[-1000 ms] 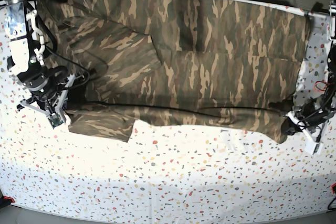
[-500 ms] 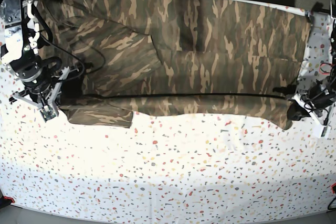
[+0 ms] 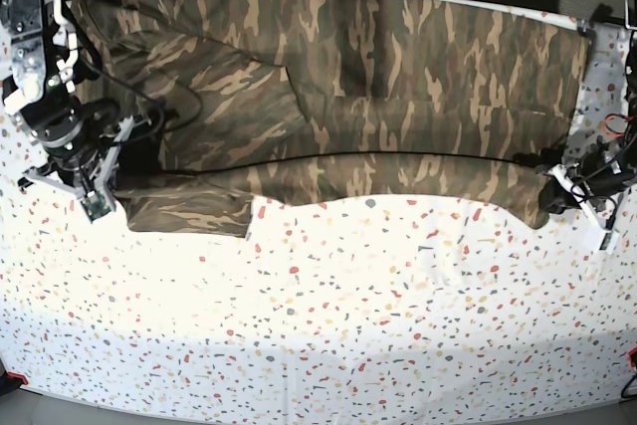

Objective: Fold the T-shirt properly
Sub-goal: 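Lower the folded hem with both grippers onto the shirt body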

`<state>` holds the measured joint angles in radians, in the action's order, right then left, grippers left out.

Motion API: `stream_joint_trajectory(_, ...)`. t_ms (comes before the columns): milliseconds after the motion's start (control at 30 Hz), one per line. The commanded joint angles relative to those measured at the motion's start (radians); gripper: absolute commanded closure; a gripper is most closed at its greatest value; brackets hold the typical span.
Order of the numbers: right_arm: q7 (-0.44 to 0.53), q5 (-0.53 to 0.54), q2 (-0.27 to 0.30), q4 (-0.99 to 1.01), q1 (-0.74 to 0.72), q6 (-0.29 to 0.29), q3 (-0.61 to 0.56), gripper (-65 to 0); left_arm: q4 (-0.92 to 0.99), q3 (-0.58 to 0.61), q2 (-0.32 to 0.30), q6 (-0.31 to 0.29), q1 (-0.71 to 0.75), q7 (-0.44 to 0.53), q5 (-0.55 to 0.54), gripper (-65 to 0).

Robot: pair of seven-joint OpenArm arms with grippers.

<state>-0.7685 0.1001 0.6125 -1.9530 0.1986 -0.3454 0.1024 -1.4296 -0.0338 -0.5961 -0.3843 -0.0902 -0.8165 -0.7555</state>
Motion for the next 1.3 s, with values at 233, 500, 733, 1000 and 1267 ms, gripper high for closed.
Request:
stream_joint_trajectory(233, -0.012, -0.020, 0.018, -0.033, 0.073, 0.010, 0.011, 0.0, -0.019, -0.013, -0.023, -0.001, -0.009, -0.039, -0.007, 0.0)
stream_joint_trajectory(500, -0.091, -0.018, 0.016, -0.033, 0.076, 0.012, 0.011, 0.0, -0.019, -0.013, -0.023, -0.002, -0.010, -0.128, 0.000, 0.0)
stream_joint_trajectory(733, -0.144, -0.011, 0.016, -0.033, 0.076, 0.012, 0.011, -21.0, -0.019, -0.013, -0.022, -0.001, -0.010, -0.163, 0.103, -14.2)
stream_joint_trajectory(1000, -0.103, -0.012, 0.016, -0.033, 0.072, 0.014, 0.011, -34.5, -0.019, -0.013, -0.023, -0.001, -0.010, -0.130, 0.101, -25.0)
stream_joint_trajectory(1267, -0.003, 0.092, 0.016, -0.033, 0.021, 0.032, 0.011, -34.5, -0.018, -0.011, -0.003, -0.004, -0.010, 0.087, 0.267, -27.6)
